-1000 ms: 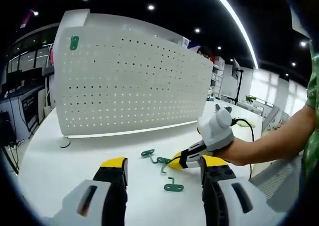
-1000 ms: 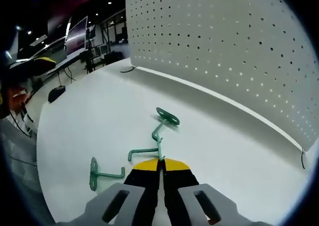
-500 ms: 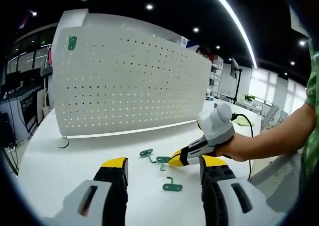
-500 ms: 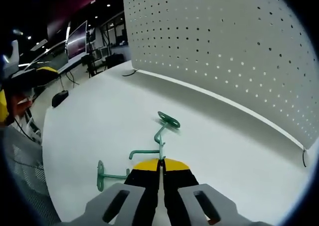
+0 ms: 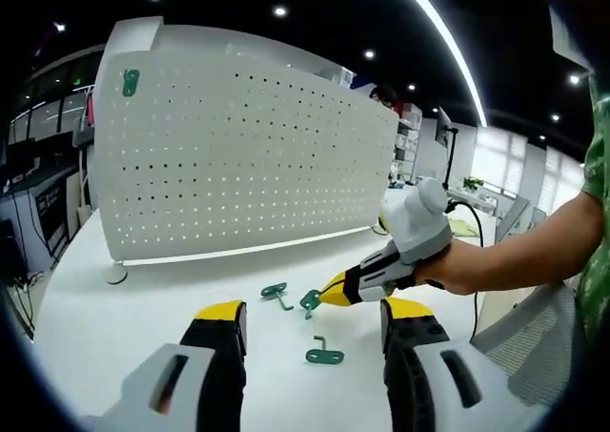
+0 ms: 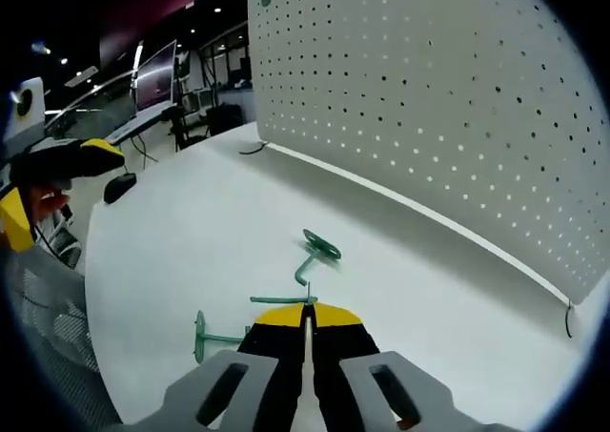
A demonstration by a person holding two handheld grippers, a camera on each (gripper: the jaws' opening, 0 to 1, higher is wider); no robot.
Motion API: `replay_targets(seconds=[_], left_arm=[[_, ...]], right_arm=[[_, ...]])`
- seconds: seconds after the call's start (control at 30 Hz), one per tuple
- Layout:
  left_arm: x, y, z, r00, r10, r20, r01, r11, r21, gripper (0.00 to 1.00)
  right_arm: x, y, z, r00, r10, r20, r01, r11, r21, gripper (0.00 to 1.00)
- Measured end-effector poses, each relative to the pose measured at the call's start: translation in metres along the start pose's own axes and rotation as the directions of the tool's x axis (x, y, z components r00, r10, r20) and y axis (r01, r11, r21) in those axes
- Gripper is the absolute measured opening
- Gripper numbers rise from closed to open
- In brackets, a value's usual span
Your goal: Insert the hook assembly into the mounting plate slot until the hook locks in place.
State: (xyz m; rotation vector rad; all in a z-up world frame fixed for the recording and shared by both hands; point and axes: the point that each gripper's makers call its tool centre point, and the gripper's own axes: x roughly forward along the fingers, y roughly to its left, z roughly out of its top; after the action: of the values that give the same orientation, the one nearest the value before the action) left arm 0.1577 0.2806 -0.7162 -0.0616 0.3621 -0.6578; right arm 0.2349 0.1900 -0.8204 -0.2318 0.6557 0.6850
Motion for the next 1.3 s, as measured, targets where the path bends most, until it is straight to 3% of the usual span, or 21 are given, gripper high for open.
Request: replay_targets(seconds=[0.57,0.77,1.3], left_arm=[[0.0,-0.002,0.002,1.0,-0.006,0.004,0.006,1.0,0.018,0.57],[-0.001,-0.002,0.004,1.0,-0.002,0.013,0.001,0.999,0.034,0.55],[-0.007,-0.004,0.017,0.998,0.02,0.065,-0.026,0.995,0.1,0.48]], right_arm=[[-0.01,0.006,0.012,1.0,0.022,0.001,-0.022,1.0,0.0,0.0],[-0.024,0.011,0.034,0.999,0.037,0.039,-0.036,0.999,-0.013,0.0],[-0.068,0.053,0.093,0.982,0.125,0.139,-0.118,0.991,-0.063,0.0]])
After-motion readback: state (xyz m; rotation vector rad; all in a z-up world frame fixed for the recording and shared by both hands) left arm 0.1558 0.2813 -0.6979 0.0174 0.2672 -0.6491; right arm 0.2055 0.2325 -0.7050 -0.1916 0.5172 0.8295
